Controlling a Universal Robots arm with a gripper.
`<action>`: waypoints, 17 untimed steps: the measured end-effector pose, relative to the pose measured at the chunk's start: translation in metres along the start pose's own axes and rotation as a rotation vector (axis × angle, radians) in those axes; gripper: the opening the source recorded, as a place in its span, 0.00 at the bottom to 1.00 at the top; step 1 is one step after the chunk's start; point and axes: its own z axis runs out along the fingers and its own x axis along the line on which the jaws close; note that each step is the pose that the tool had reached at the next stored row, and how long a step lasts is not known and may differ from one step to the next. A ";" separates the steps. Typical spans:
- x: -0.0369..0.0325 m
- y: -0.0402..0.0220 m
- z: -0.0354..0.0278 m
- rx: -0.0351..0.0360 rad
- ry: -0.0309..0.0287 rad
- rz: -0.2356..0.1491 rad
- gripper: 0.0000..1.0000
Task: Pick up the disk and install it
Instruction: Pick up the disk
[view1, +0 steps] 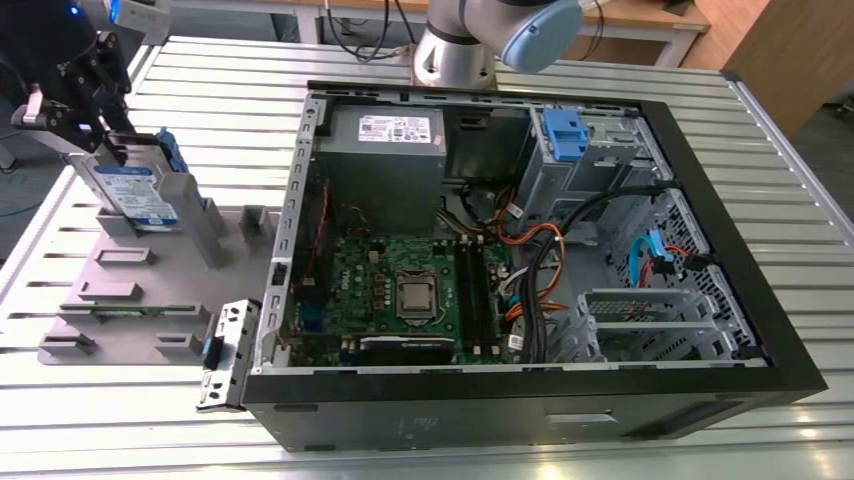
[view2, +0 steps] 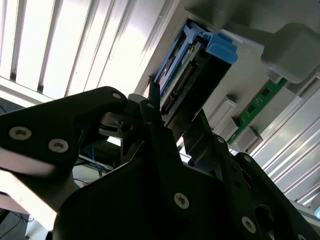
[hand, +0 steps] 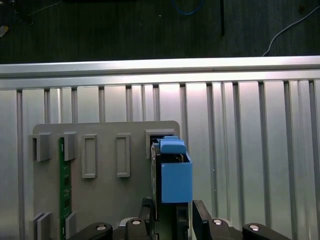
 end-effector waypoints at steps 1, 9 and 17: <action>0.0000 0.0000 -0.0001 0.0000 0.0000 0.000 0.45; 0.0000 0.0000 -0.0012 0.0001 -0.0001 0.000 0.45; 0.0011 -0.0001 -0.0013 0.0000 0.0000 0.000 0.45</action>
